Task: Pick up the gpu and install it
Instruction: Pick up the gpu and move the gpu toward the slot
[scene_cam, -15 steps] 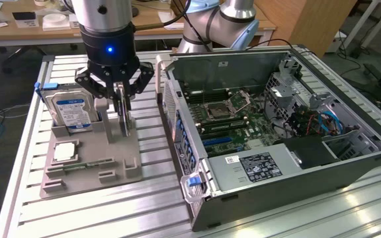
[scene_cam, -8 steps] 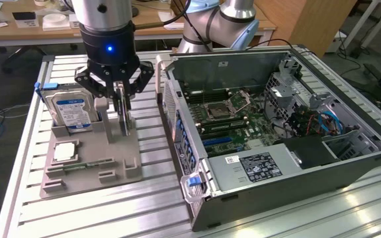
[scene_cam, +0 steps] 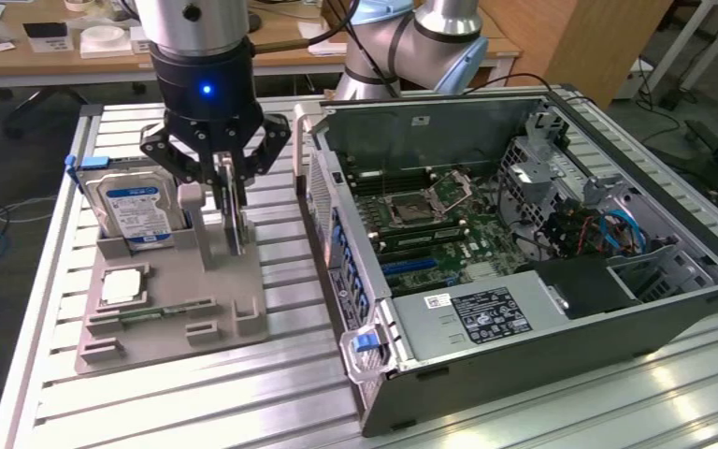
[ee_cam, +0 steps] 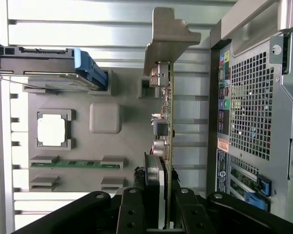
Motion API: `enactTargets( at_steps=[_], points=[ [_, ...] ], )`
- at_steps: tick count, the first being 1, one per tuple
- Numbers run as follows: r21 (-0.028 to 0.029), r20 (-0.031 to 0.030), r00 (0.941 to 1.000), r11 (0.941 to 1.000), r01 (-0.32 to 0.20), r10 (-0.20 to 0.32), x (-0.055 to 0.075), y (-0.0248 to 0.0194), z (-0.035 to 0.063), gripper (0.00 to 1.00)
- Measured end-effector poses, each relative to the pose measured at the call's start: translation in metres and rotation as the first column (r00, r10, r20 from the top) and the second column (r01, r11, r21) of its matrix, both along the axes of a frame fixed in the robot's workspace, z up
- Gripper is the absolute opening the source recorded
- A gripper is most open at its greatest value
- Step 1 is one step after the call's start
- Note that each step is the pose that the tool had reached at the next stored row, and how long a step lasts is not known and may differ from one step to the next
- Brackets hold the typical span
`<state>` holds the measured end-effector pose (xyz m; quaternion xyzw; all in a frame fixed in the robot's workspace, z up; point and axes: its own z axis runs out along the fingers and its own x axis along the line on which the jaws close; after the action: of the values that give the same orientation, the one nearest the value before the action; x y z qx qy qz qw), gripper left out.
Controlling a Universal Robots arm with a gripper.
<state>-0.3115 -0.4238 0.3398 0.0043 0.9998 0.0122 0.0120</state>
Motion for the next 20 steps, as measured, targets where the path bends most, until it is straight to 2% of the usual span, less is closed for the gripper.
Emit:
enactTargets(
  at_steps=[20],
  points=[
    [-0.0013, 0.0, 1.0, 1.0, 0.0, 0.0, 0.0, 0.0, 0.0102, 0.28]
  ],
)
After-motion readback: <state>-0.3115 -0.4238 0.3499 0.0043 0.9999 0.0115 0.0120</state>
